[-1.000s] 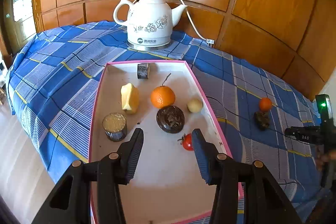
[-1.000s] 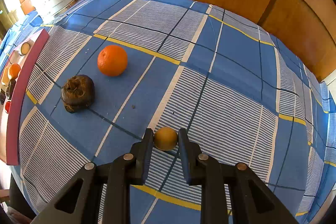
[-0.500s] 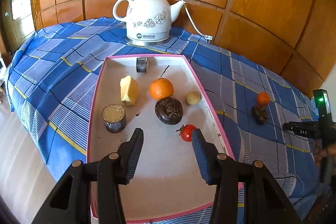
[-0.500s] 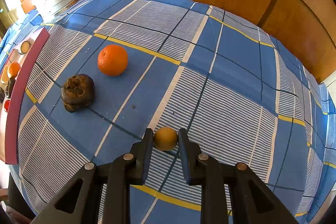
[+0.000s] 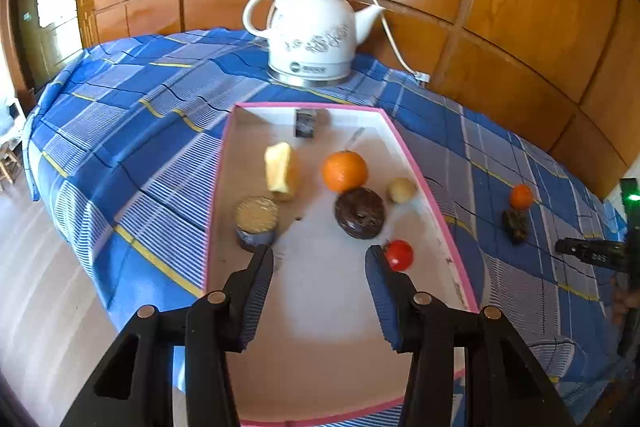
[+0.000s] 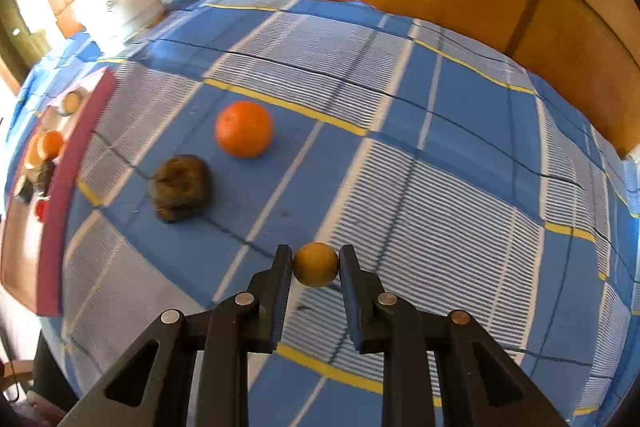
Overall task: Organize fruits
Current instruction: 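Carry the small yellow fruit into the tray and open the right tool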
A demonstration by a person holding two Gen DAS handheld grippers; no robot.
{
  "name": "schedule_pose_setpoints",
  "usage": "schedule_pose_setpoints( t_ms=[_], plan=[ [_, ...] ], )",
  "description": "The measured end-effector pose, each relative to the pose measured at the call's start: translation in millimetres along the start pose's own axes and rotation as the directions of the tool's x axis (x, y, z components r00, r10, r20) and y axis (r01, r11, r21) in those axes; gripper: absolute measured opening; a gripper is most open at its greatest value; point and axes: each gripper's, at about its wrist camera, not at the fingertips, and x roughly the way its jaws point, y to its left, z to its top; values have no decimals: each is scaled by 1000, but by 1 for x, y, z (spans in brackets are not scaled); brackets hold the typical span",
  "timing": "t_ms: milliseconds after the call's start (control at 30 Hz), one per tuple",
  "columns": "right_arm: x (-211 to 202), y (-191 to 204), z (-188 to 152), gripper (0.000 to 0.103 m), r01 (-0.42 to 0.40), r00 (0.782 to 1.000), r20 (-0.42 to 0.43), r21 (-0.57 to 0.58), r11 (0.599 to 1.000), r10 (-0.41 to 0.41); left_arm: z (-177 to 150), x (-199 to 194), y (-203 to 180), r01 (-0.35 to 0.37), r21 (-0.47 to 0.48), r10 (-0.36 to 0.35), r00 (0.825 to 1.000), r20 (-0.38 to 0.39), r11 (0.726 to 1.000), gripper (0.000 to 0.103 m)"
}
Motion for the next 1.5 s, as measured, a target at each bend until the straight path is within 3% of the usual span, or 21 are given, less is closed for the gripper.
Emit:
schedule_pose_setpoints(
  t_ms=[100,267,400,533,700,967,1100,1500],
  plan=[
    [-14,16,2,24,-54,998,25,-34,998,55,1,0,9,-12,-17,12,1000,5,1000,49],
    [-41,73,-1,24,-205,975,59,-149,967,215,-1,1,18,-19,-40,20,1000,2,999,48],
    [-57,137,-6,24,-314,938,61,-270,910,342,-1,-1,19,-13,-41,13,1000,9,999,48],
    [-55,190,-12,24,-369,914,34,-347,862,405,-1,-5,20,-7,-42,8,1000,21,999,48],
    [-35,225,-15,24,-362,921,-8,-395,844,390,-4,-7,23,-6,-37,7,1000,23,999,48],
    [-10,242,-16,26,-317,943,-27,-384,867,332,-10,-4,24,-8,-36,8,1000,10,999,48],
    [-13,240,-19,31,-320,940,-15,-388,865,341,-11,-3,22,-5,-33,5,1000,8,999,48],
    [-34,215,-23,31,-320,935,34,-344,883,352,-13,-9,10,10,-5,-10,1000,18,1000,48]
  ],
)
